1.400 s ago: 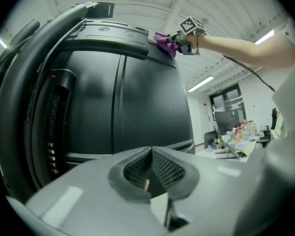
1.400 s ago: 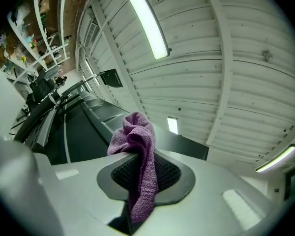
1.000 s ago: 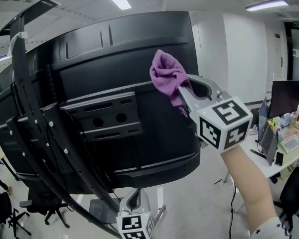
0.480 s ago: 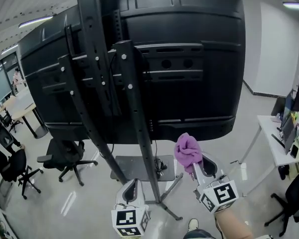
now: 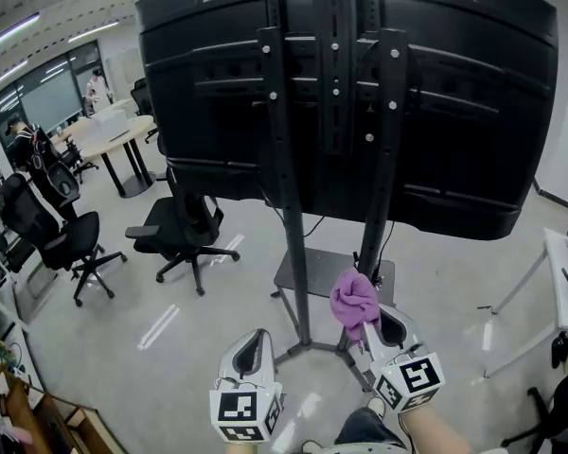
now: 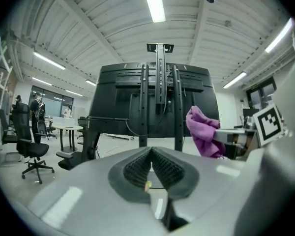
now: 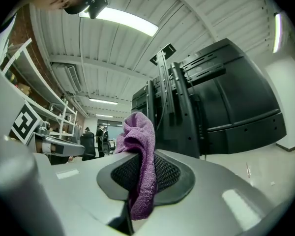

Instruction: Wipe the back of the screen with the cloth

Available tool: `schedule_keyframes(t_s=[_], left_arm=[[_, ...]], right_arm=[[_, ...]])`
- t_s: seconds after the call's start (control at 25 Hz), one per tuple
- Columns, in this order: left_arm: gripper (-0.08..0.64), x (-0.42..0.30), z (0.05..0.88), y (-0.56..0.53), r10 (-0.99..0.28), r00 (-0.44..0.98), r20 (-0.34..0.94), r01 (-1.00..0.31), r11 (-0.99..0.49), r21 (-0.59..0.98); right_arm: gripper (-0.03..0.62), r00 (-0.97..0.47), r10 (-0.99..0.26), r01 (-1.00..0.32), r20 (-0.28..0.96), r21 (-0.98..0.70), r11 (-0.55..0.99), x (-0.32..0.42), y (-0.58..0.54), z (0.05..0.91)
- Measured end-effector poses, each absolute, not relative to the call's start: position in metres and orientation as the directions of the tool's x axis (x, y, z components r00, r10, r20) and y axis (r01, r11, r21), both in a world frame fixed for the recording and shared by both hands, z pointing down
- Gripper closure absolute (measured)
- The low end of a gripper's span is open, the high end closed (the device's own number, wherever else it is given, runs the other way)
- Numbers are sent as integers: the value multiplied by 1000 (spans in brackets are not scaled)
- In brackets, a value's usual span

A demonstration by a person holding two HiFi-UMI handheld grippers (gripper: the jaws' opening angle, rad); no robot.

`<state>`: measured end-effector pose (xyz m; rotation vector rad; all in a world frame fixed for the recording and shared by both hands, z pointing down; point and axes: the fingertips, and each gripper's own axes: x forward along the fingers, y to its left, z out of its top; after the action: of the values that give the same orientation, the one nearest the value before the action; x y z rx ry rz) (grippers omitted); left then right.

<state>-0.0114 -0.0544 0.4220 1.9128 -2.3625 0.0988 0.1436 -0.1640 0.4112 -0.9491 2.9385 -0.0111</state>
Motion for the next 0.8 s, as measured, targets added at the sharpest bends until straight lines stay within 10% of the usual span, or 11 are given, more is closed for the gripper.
schedule_keyframes(t_s=[0.4,0.8], left_arm=[[552,-130,433,-9,-920,-359,154,-924,374,83],[552,-304,420,-52,-921,-369,127,-923,379,67]], right_arm=[[535,-918,-393,-394,-48,14,919,-4,-141,401],[535,-869,-480,-484,-121,12,875,-213,-225,374]])
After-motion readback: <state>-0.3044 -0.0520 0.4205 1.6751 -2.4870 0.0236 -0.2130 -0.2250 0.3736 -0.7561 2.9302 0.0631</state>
